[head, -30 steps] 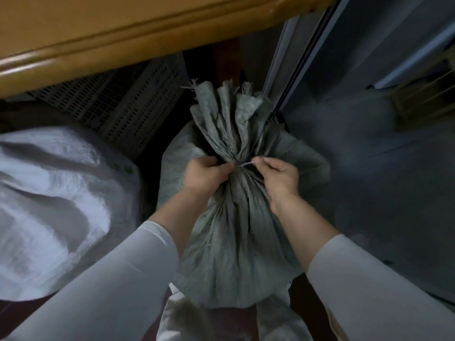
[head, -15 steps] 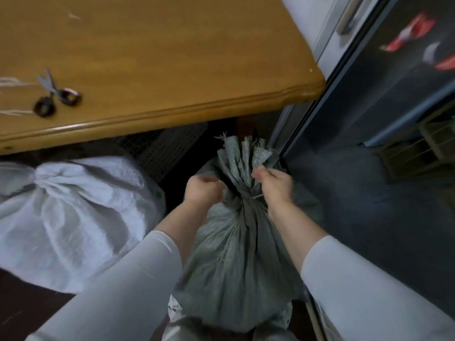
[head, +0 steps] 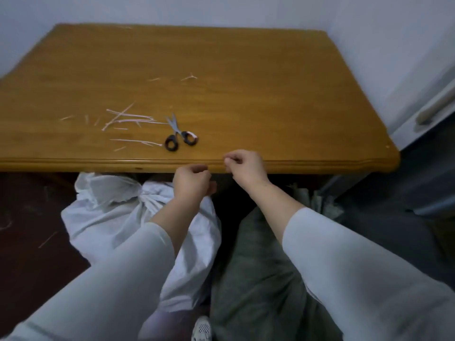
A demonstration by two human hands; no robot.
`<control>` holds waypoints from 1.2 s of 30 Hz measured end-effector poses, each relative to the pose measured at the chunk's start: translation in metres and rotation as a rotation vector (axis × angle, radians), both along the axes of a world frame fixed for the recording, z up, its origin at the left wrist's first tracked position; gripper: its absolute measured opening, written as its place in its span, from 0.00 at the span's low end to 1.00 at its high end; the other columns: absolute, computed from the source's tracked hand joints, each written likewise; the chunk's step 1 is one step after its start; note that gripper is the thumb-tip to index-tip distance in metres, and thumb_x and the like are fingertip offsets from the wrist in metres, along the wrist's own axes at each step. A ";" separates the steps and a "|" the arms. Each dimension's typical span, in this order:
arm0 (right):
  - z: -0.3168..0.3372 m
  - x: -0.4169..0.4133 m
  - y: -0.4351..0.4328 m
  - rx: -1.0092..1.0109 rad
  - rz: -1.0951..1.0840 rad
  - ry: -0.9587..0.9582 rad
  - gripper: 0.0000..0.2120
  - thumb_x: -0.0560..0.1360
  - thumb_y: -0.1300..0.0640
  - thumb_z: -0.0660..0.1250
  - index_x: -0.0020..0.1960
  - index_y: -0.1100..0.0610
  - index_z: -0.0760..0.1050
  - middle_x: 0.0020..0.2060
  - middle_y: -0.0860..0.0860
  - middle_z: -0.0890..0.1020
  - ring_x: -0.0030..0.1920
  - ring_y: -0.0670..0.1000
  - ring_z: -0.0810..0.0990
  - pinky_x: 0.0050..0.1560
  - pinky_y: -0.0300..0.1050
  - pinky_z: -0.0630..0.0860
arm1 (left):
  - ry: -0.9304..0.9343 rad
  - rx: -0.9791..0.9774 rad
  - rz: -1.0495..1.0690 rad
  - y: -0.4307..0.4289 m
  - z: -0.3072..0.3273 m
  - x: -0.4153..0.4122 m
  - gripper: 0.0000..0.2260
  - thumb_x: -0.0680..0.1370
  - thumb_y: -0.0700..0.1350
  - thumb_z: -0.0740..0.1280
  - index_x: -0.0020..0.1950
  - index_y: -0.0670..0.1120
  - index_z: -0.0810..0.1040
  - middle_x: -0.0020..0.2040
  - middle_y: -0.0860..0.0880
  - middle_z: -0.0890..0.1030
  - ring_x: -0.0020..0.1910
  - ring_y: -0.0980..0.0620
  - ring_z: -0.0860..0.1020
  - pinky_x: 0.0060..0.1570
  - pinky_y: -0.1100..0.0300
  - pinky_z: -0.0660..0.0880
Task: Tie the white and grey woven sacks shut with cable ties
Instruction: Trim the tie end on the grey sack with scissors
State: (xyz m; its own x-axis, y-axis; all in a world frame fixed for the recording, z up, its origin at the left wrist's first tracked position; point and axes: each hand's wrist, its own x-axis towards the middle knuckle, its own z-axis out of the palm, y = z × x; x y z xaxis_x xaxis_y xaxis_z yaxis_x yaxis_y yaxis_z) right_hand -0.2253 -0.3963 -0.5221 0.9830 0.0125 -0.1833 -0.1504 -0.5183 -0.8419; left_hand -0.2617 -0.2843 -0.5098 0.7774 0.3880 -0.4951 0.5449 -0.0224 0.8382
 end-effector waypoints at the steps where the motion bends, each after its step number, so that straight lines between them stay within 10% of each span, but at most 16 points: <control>1: 0.000 0.011 0.015 -0.034 0.019 -0.006 0.10 0.76 0.58 0.63 0.53 0.57 0.81 0.50 0.55 0.84 0.53 0.55 0.81 0.57 0.52 0.77 | -0.009 0.040 0.009 0.015 -0.001 0.007 0.11 0.75 0.36 0.63 0.56 0.40 0.78 0.39 0.42 0.80 0.36 0.45 0.81 0.45 0.52 0.81; 11: -0.017 0.096 0.094 -0.463 0.025 -0.016 0.13 0.79 0.53 0.59 0.57 0.60 0.76 0.55 0.58 0.79 0.56 0.59 0.77 0.48 0.46 0.72 | -0.028 0.229 -0.003 0.116 -0.024 0.057 0.15 0.75 0.38 0.63 0.60 0.45 0.78 0.53 0.44 0.81 0.50 0.45 0.79 0.55 0.52 0.77; 16: -0.028 0.109 0.110 -0.577 0.057 0.054 0.15 0.77 0.47 0.63 0.39 0.59 0.72 0.33 0.53 0.73 0.39 0.57 0.73 0.27 0.44 0.60 | 0.012 0.218 -0.027 0.134 -0.030 0.068 0.15 0.75 0.40 0.63 0.62 0.44 0.77 0.49 0.43 0.80 0.50 0.44 0.79 0.55 0.52 0.77; 20: -0.034 0.111 0.113 -0.475 -0.028 0.049 0.14 0.79 0.52 0.59 0.47 0.61 0.76 0.43 0.57 0.82 0.43 0.59 0.82 0.44 0.50 0.79 | 0.024 0.200 -0.016 0.136 -0.031 0.073 0.15 0.75 0.39 0.64 0.60 0.44 0.78 0.52 0.42 0.81 0.52 0.43 0.79 0.56 0.52 0.77; 29: -0.028 0.103 0.125 -0.660 0.144 0.054 0.19 0.78 0.51 0.61 0.31 0.55 0.63 0.31 0.51 0.68 0.38 0.55 0.71 0.26 0.42 0.58 | 0.008 0.273 -0.044 0.120 -0.028 0.072 0.20 0.75 0.35 0.58 0.66 0.46 0.74 0.61 0.45 0.78 0.60 0.45 0.75 0.62 0.54 0.72; 36: -0.022 0.081 0.105 -0.472 0.065 -0.074 0.10 0.79 0.55 0.58 0.47 0.59 0.75 0.44 0.55 0.79 0.45 0.56 0.80 0.38 0.45 0.70 | -0.063 0.220 0.026 0.111 -0.019 0.063 0.18 0.79 0.43 0.60 0.69 0.44 0.71 0.67 0.46 0.74 0.67 0.47 0.71 0.65 0.56 0.68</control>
